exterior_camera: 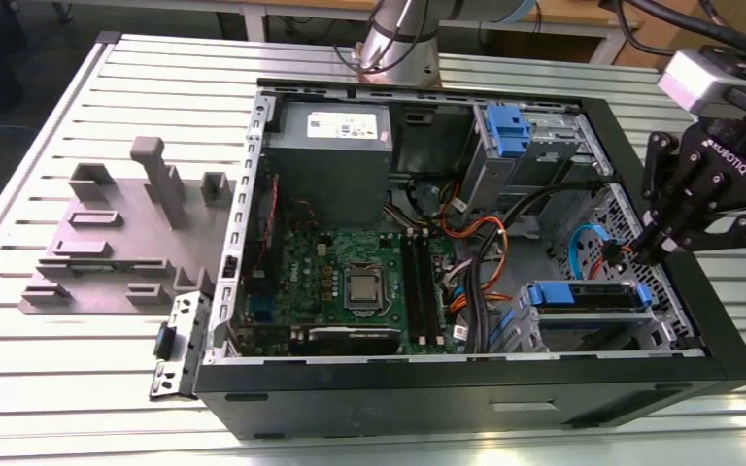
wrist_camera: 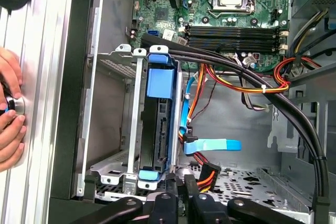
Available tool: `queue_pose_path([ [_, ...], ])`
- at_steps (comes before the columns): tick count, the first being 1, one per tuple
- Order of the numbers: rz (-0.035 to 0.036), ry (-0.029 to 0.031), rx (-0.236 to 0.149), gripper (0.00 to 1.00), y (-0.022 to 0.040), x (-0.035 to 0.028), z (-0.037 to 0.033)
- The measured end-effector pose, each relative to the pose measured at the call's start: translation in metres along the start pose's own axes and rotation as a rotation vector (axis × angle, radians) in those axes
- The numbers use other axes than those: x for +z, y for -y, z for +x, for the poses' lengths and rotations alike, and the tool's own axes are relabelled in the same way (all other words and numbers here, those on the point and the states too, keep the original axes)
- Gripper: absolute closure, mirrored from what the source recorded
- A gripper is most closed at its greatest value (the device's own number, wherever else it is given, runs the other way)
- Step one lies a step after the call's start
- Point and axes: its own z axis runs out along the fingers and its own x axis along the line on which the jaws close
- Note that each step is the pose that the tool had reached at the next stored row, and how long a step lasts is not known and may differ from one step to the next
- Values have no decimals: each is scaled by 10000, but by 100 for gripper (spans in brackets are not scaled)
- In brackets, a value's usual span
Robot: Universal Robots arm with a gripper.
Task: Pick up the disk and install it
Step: 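Insert the first disk wire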
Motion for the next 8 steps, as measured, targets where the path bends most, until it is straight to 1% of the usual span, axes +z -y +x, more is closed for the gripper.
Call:
queue_pose_path([
  [8,11,-3,3,83,-24,1,-1],
])
